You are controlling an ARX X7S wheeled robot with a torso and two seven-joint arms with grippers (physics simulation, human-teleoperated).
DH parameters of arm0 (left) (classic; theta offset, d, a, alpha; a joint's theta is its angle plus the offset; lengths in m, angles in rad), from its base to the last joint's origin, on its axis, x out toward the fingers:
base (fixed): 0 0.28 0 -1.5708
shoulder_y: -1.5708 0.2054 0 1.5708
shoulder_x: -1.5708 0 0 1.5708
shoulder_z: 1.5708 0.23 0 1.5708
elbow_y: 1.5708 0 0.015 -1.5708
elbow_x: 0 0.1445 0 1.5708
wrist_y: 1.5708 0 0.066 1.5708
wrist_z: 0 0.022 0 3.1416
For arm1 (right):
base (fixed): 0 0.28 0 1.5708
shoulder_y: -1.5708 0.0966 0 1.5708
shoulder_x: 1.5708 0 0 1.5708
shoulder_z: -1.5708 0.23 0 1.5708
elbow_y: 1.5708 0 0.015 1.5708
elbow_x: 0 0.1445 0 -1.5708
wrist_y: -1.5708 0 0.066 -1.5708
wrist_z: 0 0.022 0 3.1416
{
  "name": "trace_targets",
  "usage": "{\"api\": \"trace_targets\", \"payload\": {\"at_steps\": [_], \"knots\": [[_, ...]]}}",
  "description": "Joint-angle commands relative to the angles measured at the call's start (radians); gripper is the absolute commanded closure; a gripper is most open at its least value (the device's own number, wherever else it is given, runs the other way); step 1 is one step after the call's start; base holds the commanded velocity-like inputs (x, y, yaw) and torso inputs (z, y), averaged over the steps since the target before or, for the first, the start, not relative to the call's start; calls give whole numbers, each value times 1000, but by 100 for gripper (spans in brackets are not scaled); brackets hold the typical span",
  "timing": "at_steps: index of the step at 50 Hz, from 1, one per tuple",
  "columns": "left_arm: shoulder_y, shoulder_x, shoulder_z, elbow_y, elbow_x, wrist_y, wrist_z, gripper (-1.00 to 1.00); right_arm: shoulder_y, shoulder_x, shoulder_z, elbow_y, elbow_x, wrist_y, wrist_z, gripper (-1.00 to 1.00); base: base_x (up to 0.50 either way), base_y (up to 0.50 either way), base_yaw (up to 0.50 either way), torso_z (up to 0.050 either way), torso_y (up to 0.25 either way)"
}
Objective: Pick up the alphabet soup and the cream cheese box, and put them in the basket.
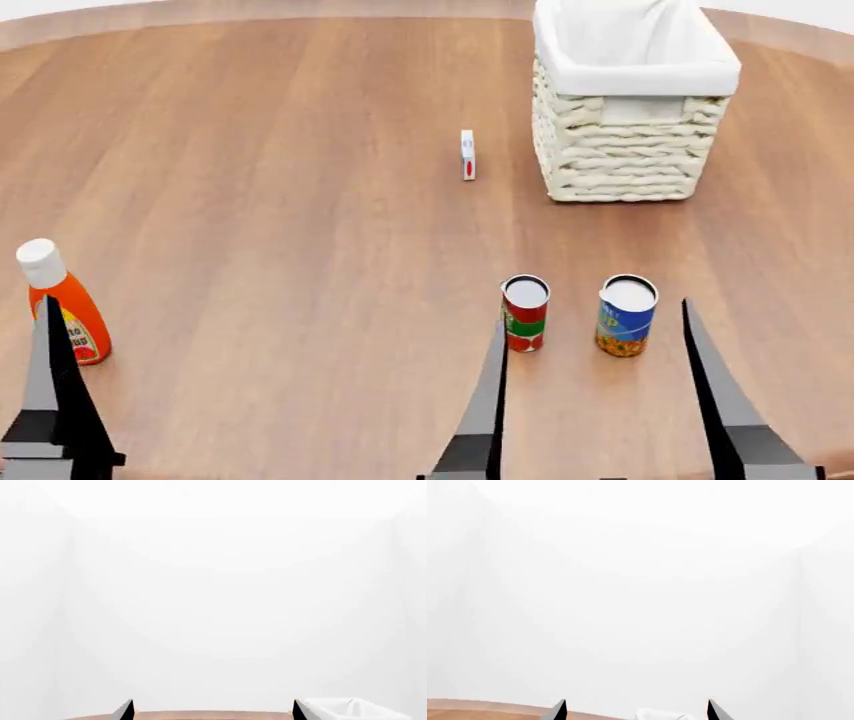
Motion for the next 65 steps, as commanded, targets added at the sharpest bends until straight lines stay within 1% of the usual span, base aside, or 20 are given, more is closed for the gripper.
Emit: {"api": "trace_targets", "payload": {"at_steps": [1,13,32,34,39,65], "knots": [[-5,-18,-5,72,-20,-19,-19,-100,0,23,-16,-66,-11,14,5,-100,0,0,0,0,0],[10,-29,7,52,-18,1,-31,-100,-2,37,-39,-52,-16,5,7,-100,11,0,0,0,0],[28,-42,16,30,-31,25,-49,-100,-10,49,-49,-46,6,4,19,-100,126,0,0,0,0],[38,-39,21,26,-25,51,-51,-100,-18,51,-56,-41,7,1,18,-100,123,0,0,0,0],[30,-39,28,18,-6,59,-64,-100,-14,56,-49,-49,12,10,22,-100,127,0,0,0,0],[48,-62,50,18,-63,72,-62,-100,-13,73,-48,-40,46,8,36,-100,129,0,0,0,0]]}}
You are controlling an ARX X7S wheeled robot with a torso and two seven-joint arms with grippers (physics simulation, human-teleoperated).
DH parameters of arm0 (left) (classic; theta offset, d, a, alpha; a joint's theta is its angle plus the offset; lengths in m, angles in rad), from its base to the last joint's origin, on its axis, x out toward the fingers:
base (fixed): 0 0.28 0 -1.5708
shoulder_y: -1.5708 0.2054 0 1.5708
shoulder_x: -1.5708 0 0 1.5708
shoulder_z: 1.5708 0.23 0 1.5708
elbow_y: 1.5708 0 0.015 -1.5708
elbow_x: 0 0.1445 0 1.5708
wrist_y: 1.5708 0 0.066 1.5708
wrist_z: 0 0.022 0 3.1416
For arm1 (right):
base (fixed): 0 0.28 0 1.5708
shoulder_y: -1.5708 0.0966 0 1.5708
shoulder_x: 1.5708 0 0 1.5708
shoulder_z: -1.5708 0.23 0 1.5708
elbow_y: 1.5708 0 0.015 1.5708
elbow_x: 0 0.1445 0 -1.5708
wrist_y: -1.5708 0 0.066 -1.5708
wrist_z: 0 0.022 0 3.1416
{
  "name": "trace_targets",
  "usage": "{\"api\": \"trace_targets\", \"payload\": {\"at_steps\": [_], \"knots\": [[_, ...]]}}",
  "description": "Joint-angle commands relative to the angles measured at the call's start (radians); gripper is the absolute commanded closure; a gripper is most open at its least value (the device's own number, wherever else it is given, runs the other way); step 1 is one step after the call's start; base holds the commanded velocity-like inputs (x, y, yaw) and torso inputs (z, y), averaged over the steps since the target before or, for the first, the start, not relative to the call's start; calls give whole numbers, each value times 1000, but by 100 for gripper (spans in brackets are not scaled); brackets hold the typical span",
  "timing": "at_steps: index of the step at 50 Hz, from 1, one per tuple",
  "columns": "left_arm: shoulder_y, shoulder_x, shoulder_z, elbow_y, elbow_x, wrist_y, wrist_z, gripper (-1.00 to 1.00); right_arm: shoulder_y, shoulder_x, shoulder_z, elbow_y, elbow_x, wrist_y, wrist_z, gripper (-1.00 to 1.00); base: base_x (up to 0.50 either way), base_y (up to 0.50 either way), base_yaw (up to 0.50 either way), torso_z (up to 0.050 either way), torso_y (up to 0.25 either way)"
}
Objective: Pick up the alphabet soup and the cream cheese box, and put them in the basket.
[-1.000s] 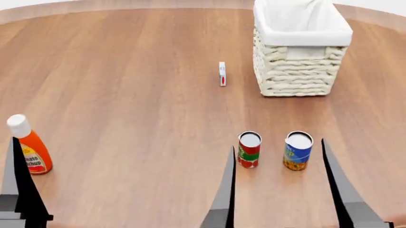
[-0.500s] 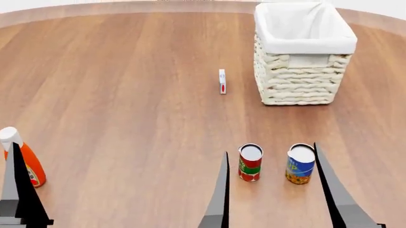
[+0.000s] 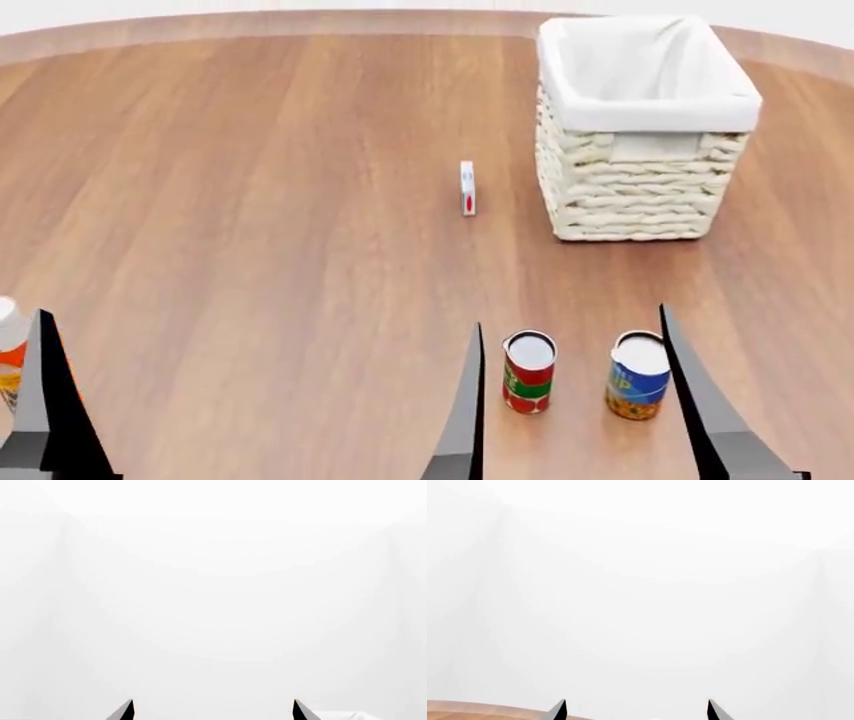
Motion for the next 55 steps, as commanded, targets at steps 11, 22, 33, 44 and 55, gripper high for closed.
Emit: {"api": "trace_targets", "payload": {"at_steps": [11,22,33,44,55], "knots": [[2,-12,8,-7,-28,19,-12,-100,7,13,-3,0,21,5,10,-100,154,0,0,0,0],[1,-16,10,-19,-36,35,-21,-100,6,18,-7,0,24,5,19,-100,172,0,0,0,0],[-10,-22,19,-23,-35,29,-30,-100,10,23,-3,-4,45,7,21,-100,175,0,0,0,0],[-4,-31,23,-33,-40,42,-32,-100,20,25,-4,6,87,2,14,-100,206,0,0,0,0],[-2,-38,33,-32,-41,42,-38,-100,19,32,-1,-1,97,6,22,-100,227,0,0,0,0]]}}
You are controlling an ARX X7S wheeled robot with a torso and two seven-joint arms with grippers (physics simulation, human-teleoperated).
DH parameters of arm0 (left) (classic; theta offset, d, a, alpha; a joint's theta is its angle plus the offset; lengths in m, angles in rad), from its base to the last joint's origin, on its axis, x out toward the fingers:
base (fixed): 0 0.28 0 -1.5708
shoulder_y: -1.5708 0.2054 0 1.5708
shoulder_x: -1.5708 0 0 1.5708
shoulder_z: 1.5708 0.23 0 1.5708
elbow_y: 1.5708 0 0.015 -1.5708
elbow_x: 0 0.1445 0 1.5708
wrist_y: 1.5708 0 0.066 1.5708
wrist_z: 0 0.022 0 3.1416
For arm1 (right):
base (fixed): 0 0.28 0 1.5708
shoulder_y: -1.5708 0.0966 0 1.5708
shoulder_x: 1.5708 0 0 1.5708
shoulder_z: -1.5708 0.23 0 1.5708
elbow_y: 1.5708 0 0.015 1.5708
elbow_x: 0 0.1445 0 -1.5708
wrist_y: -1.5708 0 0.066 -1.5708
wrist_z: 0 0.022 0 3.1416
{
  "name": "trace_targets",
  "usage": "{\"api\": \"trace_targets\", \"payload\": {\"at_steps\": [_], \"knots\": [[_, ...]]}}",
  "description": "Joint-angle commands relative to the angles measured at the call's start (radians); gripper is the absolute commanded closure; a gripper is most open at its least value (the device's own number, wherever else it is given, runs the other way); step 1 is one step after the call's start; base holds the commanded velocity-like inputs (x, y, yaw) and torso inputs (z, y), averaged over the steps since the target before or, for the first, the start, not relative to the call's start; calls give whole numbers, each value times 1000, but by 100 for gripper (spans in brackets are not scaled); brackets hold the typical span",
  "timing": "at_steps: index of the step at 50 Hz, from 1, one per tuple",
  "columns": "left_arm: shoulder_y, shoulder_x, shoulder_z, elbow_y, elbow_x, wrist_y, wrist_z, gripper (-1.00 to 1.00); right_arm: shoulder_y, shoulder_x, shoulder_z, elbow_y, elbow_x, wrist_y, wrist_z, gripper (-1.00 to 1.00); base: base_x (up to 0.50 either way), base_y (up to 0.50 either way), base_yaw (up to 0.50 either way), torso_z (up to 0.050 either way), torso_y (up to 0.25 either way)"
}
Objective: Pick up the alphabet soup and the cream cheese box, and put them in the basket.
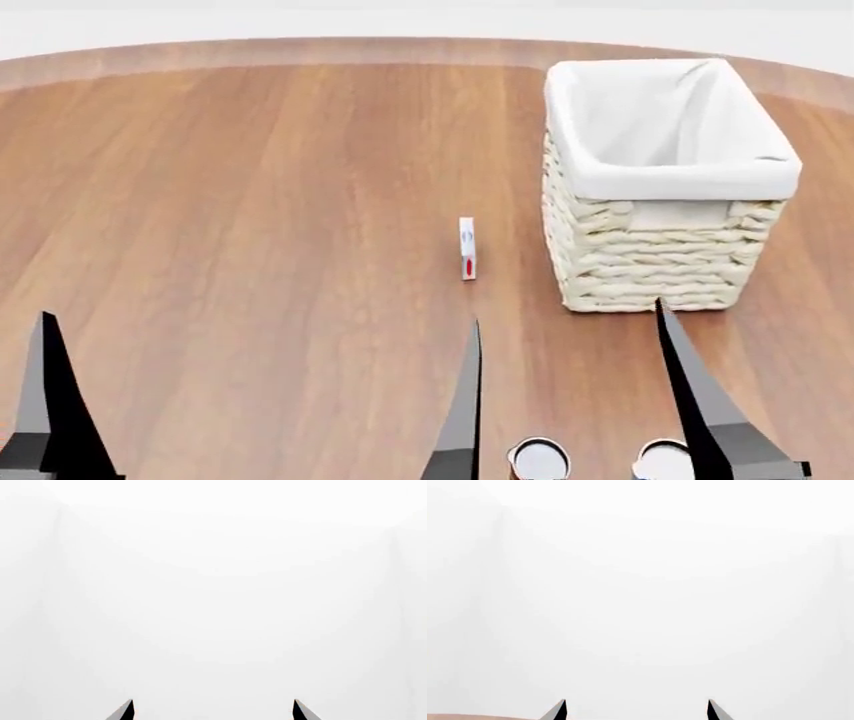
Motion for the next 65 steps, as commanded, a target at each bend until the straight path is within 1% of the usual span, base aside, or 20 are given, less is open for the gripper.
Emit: {"api": "trace_targets", "payload": {"at_steps": [1,16,23,32,37,38,65], "knots": [[1,-7,9,-2,-1,1,-6,-100,1,6,2,0,14,0,6,-100,230,0,0,0,0],[-4,-15,18,-10,3,1,-17,-100,4,14,-5,7,21,-6,11,-100,234,0,0,0,0],[-13,-9,23,-25,50,10,-43,-100,3,18,-6,9,23,-10,15,-100,236,0,0,0,2],[-13,-11,32,-37,64,22,-52,-100,4,20,-9,18,26,-19,21,-100,237,0,0,0,0],[-1,-13,44,-51,43,66,-34,-100,4,22,-9,19,30,-20,24,-100,236,0,0,0,0],[-1,-22,44,-44,7,53,-20,-100,5,23,-8,20,31,-21,24,-100,238,0,0,0,0],[2,-41,54,-42,3,53,-31,-100,9,38,-21,25,45,-28,42,-100,238,0,0,0,0]]}}
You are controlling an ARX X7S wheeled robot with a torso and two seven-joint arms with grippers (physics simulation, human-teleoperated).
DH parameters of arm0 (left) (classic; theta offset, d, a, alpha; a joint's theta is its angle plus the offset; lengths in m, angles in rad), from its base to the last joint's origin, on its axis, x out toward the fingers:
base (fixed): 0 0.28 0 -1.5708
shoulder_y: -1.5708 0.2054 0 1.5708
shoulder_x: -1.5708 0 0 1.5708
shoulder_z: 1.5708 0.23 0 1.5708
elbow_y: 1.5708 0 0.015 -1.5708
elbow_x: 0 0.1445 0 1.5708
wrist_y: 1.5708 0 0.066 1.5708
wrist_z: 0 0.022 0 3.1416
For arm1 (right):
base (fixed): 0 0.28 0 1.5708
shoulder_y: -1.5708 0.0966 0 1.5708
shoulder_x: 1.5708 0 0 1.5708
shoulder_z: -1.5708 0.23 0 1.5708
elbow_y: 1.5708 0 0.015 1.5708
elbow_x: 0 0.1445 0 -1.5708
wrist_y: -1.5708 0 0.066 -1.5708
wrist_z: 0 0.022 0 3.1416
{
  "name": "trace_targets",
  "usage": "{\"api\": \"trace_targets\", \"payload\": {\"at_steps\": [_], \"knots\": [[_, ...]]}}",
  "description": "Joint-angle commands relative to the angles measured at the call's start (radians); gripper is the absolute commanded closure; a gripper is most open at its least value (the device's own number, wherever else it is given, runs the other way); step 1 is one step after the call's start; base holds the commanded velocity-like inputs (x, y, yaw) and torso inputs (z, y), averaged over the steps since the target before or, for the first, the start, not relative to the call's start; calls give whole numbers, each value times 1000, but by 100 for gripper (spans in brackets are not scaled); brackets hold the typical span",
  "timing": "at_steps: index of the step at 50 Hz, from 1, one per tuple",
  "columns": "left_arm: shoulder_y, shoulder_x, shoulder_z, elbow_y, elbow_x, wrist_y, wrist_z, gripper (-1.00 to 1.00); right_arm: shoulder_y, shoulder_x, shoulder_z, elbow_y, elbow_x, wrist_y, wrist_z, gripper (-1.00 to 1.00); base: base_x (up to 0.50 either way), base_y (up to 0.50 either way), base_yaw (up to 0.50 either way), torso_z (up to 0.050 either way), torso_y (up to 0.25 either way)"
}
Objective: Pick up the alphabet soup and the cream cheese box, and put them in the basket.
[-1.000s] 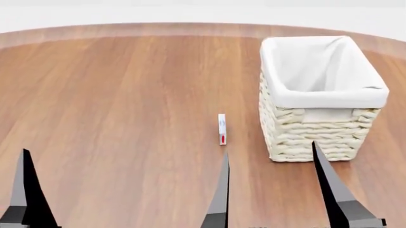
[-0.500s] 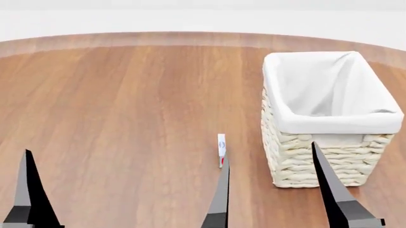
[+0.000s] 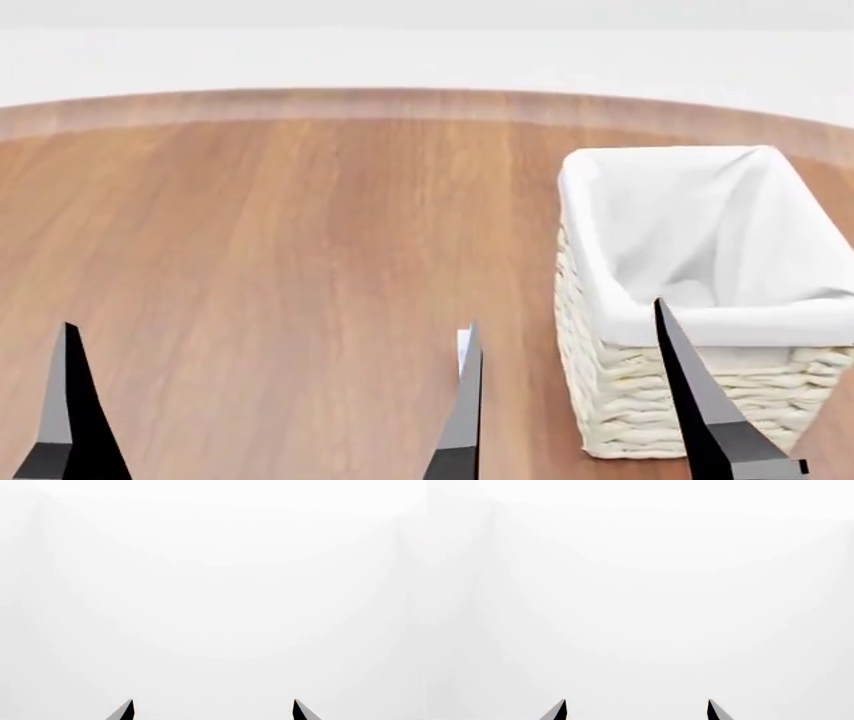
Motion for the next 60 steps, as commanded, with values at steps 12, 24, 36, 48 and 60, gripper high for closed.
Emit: {"api": "trace_targets", "payload": {"at_steps": [12,24,36,48,60], "knots": [[-1,-13,7,-8,-5,9,-8,-100,6,13,-13,5,8,-6,17,-100,237,0,0,0,0],[2,-19,11,-10,-9,14,-13,-100,5,21,-20,0,10,-4,27,-100,238,0,0,0,0],[-1,-25,21,-11,-1,4,-20,-100,3,18,-10,9,19,-16,48,-100,135,0,0,0,1],[-8,-30,25,-13,4,-10,-30,-100,5,27,-18,7,23,-22,51,-100,0,0,0,0,-121],[-11,-35,31,-18,5,-11,-35,-100,15,31,-21,12,44,-18,55,-100,0,0,0,0,-154]]}}
